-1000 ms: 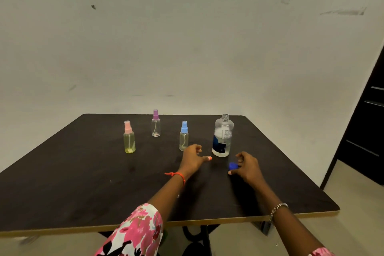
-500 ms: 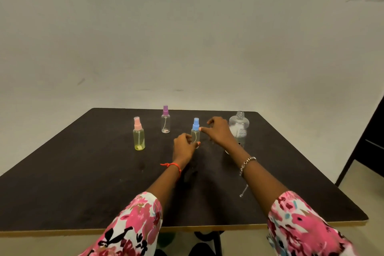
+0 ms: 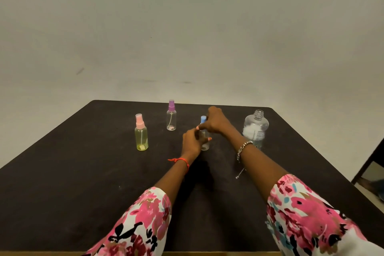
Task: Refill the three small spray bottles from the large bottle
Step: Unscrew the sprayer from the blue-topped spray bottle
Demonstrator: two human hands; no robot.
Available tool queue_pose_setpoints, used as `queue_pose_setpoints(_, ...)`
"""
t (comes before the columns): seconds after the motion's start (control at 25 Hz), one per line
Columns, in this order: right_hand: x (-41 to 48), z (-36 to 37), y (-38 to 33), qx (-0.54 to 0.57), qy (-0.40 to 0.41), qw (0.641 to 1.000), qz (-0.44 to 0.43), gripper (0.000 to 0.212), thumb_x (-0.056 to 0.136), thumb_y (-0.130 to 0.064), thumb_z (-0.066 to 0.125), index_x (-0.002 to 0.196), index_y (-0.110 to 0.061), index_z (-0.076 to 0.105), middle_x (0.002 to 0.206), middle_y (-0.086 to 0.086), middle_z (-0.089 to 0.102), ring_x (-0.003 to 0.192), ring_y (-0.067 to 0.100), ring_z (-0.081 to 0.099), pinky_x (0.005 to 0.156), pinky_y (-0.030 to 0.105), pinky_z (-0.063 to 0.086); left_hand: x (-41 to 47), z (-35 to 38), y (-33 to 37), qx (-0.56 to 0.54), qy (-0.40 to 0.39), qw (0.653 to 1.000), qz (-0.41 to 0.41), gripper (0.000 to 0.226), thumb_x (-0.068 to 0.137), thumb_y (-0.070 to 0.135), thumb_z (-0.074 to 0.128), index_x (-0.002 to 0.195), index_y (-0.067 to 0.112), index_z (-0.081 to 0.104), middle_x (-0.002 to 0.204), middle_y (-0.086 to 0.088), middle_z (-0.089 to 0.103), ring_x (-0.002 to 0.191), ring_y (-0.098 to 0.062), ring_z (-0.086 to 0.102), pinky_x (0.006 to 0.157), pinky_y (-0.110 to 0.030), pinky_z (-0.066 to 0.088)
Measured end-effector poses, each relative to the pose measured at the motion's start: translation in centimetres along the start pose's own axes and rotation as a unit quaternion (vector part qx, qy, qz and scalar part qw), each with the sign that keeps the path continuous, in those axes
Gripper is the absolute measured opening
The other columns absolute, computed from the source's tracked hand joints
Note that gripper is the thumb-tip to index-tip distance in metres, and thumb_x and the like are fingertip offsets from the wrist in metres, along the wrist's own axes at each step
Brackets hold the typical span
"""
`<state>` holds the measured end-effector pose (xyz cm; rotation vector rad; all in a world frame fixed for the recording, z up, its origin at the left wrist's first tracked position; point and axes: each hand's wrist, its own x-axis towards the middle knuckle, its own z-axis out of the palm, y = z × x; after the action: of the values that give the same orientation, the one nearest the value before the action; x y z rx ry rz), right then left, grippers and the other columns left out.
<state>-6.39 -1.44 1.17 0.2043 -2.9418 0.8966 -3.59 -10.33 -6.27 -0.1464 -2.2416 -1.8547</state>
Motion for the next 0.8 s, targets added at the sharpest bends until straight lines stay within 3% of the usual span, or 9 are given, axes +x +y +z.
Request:
queue_pose_setpoints(0.12,-0.5,-1.7,-0.3,-0.036,-0.068,0.996,-0.054,0.014,0.071,-0.001,0.07,0.081,0.007,0.064,0.086,0.019,0.065,0.072,0.022,0.055,0.058,0.028,0.045,0.1,-0.8,0.1,0.015,-0.036,0.999,-0.003,0.022,0.083,-0.004,0.06,0.105,-0.007,0.061,0.093,-0.01,0.063,0.068,-0.005,0.06,0.052,-0.005,0.047)
queue_pose_setpoints(0.24,-1.4,-3.3,-1.1,-0.026,-0.13,0.986,-0.1,0.027,0.068,0.014,0.054,0.089,0.005,0.068,0.083,0.018,0.067,0.07,0.02,0.051,0.058,0.023,0.041,0.1,-1.3,0.6,0.044,-0.059,0.997,0.011,0.029,0.079,0.001,0.066,0.107,-0.005,0.061,0.094,-0.009,0.064,0.08,-0.011,0.061,0.058,-0.007,0.048)
queue_pose_setpoints(0.36,-1.9,-3.8,-1.9,-0.009,-0.145,0.984,-0.098,0.029,0.075,0.004,0.063,0.104,0.003,0.062,0.096,0.017,0.062,0.083,0.019,0.054,0.063,0.02,0.044,-0.3,-1.2,1.2,0.048,-0.054,0.997,0.016,0.024,0.08,-0.003,0.064,0.104,-0.009,0.061,0.089,-0.005,0.061,0.068,-0.001,0.059,0.053,-0.001,0.045)
queue_pose_setpoints(0.44,-2.2,-3.5,-2.1,-0.058,-0.091,0.99,-0.089,0.027,0.08,-0.021,0.069,0.083,0.005,0.059,0.077,0.013,0.056,0.068,0.02,0.051,0.054,0.02,0.038,-0.6,-1.2,1.3,0.039,-0.051,0.998,0.02,0.019,0.081,-0.007,0.06,0.099,-0.012,0.06,0.085,-0.006,0.061,0.056,0.005,0.062,0.052,-0.001,0.045)
queue_pose_setpoints(0.52,-2.4,-3.4,-2.0,-0.113,-0.061,0.99,-0.065,0.035,0.081,-0.025,0.068,0.064,-0.004,0.046,0.065,0.005,0.05,0.053,0.018,0.05,0.048,0.023,0.039,-1.0,-1.4,1.5,0.049,-0.046,0.997,0.029,0.016,0.08,-0.008,0.062,0.095,-0.013,0.061,0.085,-0.011,0.06,0.053,0.004,0.06,0.051,-0.003,0.045)
queue_pose_setpoints(0.64,-2.6,-3.7,-2.1,-0.114,-0.123,0.983,-0.074,0.009,0.075,-0.003,0.068,0.08,-0.001,0.061,0.071,0.01,0.059,0.048,0.009,0.056,0.046,0.017,0.042,-1.2,-1.6,1.5,0.083,-0.036,0.995,0.035,0.024,0.075,-0.002,0.07,0.095,-0.012,0.062,0.088,-0.015,0.063,0.069,-0.009,0.059,0.051,-0.004,0.044)
queue_pose_setpoints(0.68,-2.9,-3.8,-2.3,-0.11,-0.133,0.981,-0.084,0.014,0.074,-0.002,0.068,0.087,-0.002,0.065,0.077,0.009,0.061,0.055,0.009,0.056,0.049,0.016,0.042,-1.3,-1.7,1.5,0.087,-0.034,0.995,0.038,0.026,0.073,0.0,0.072,0.095,-0.011,0.063,0.086,-0.014,0.064,0.075,-0.013,0.058,0.051,-0.003,0.044)
queue_pose_setpoints(0.76,-3.1,-3.5,-2.4,-0.097,-0.109,0.985,-0.089,0.019,0.078,-0.014,0.069,0.088,0.0,0.062,0.077,0.007,0.058,0.062,0.015,0.055,0.054,0.021,0.045,-1.4,-1.8,1.5,0.072,-0.031,0.996,0.042,0.023,0.074,-0.002,0.071,0.094,-0.011,0.063,0.079,-0.008,0.062,0.076,-0.015,0.058,0.05,-0.002,0.044)
queue_pose_setpoints(0.8,-3.1,-3.3,-2.2,-0.093,-0.093,0.988,-0.079,0.023,0.082,-0.02,0.067,0.079,0.001,0.058,0.07,0.008,0.057,0.057,0.018,0.056,0.055,0.024,0.047,-1.4,-1.8,1.6,0.067,-0.032,0.996,0.044,0.023,0.074,-0.004,0.07,0.095,-0.011,0.063,0.079,-0.006,0.061,0.074,-0.014,0.058,0.051,-0.002,0.044)
